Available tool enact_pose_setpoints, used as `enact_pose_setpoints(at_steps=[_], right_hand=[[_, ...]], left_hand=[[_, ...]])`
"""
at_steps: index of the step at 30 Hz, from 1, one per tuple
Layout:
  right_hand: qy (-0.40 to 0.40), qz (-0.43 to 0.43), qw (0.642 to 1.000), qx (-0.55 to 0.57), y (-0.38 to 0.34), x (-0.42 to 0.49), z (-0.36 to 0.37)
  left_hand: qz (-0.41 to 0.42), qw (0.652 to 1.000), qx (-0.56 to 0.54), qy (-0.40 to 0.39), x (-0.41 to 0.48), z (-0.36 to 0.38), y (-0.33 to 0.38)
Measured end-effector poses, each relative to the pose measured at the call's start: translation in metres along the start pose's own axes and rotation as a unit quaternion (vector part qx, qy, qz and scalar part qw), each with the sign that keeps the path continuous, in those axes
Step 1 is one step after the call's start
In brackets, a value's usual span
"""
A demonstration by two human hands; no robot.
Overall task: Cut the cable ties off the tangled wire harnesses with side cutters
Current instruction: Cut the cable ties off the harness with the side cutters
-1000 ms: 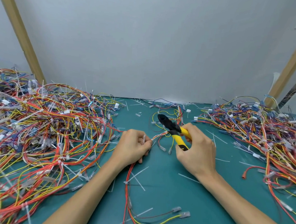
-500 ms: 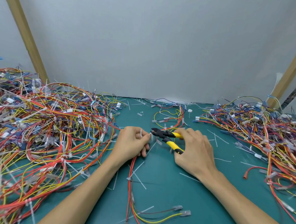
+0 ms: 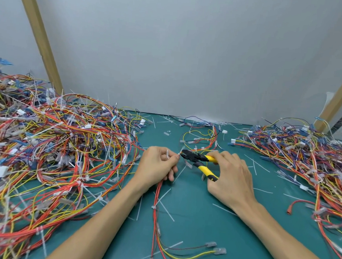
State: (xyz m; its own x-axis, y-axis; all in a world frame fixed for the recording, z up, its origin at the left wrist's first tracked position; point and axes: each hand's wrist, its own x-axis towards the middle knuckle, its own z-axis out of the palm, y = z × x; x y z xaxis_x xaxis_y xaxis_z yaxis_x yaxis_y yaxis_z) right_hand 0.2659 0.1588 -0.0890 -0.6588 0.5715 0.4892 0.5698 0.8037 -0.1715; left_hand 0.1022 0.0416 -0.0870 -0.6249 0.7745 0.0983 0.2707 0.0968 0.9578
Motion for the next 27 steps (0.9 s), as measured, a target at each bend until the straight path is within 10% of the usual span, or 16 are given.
enact_pose_setpoints(at_steps=[27], right_hand=[[0.007,-0.046,0.999,-0.024,0.0028,0.0038,-0.0053]], left_hand=[[0.015,1.000,0.003,-0.027,0.0022,-0.0032,-0.0075]])
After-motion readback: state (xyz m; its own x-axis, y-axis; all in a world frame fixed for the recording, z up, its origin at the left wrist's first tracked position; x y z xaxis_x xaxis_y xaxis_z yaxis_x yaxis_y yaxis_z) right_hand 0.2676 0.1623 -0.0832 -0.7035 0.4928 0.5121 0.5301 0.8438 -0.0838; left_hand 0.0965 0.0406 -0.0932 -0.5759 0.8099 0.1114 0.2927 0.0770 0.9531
